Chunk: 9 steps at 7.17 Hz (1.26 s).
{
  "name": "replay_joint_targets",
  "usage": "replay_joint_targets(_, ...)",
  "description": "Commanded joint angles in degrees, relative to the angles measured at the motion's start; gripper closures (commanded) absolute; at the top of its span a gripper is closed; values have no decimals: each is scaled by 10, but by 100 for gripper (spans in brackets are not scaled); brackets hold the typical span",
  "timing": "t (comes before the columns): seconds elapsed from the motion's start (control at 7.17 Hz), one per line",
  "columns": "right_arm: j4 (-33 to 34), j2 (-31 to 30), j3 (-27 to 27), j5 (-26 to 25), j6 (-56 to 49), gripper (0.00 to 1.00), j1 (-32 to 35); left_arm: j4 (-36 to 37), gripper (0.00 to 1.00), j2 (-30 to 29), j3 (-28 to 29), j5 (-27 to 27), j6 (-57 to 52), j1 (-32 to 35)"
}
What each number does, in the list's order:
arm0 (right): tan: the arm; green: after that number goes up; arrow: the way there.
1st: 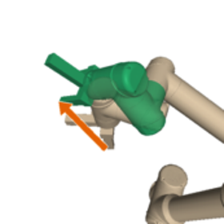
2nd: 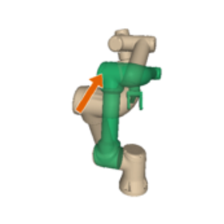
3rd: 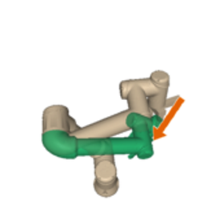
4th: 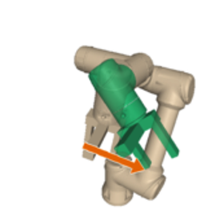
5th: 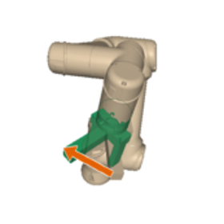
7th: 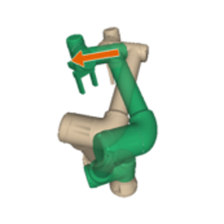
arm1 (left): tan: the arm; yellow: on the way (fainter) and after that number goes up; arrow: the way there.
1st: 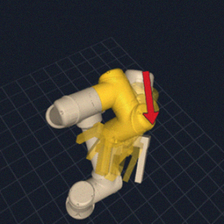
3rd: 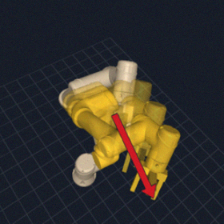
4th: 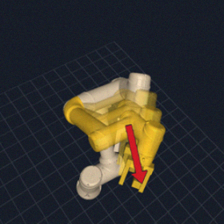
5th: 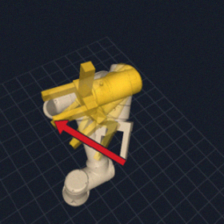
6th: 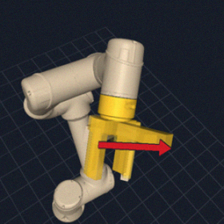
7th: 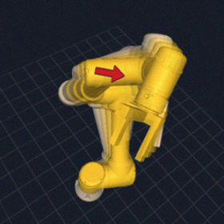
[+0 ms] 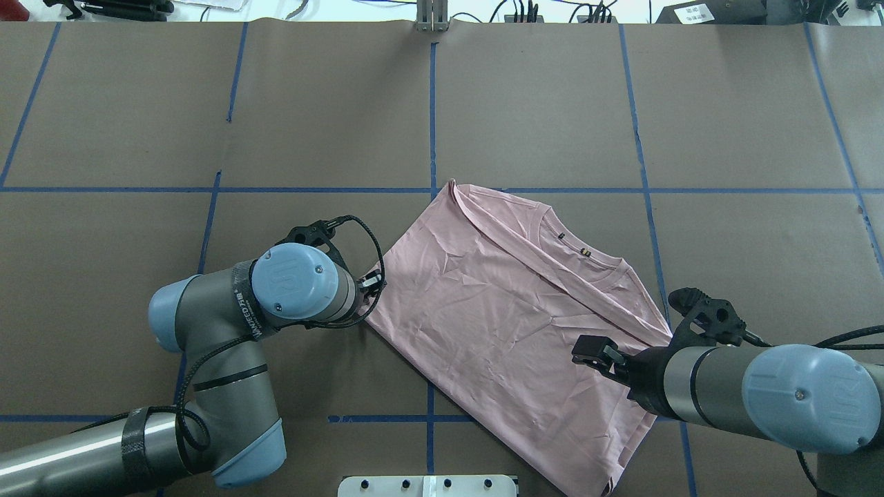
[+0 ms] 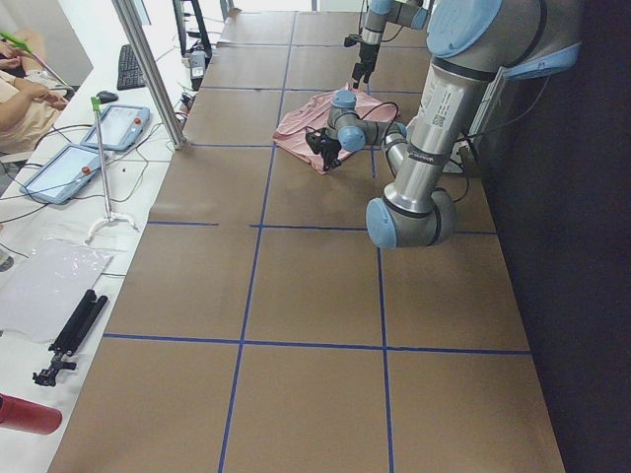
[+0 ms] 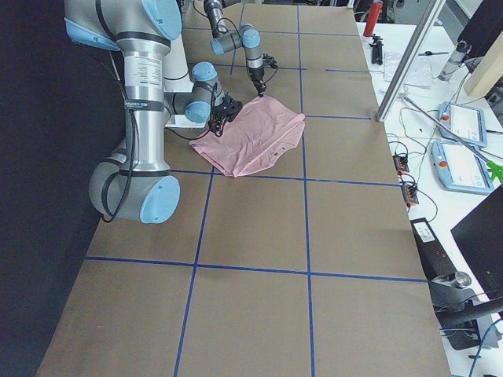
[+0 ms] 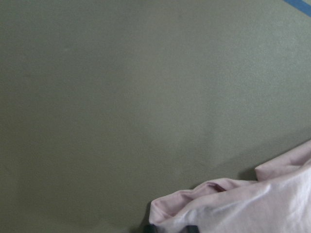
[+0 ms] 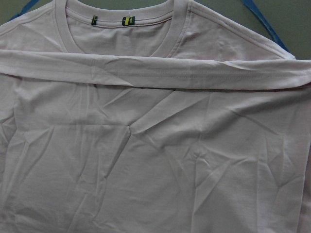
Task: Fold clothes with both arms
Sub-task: 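Fold the shirt side over with the left gripper while the right gripper releases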
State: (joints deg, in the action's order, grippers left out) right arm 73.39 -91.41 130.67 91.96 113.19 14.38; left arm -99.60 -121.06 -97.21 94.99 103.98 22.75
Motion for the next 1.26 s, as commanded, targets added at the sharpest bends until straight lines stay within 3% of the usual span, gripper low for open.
replay_joint_targets(0.0, -1, 1, -1, 1, 0, 0, 1, 0, 100, 0, 4, -7, -9, 23)
replay_joint_targets(0.28, -2, 4, 2, 1, 1, 0, 2, -1, 100, 1, 7, -8, -67, 72)
replay_joint_targets(0.42, -2, 4, 2, 1, 1, 0, 3, -22, 100, -6, 50, -33, -96, 97)
replay_joint_targets(0.7, -2, 4, -1, 0, 1, 0, 3, -100, 100, -95, 188, -38, -144, 179)
replay_joint_targets(0.98, -2, 4, -4, -1, 1, 0, 2, -298, 100, -182, 403, -39, -150, 214)
replay_joint_targets(1.12, -2, 32, -14, -42, 2, 0, -1, -309, 100, -195, 414, -36, -150, 231)
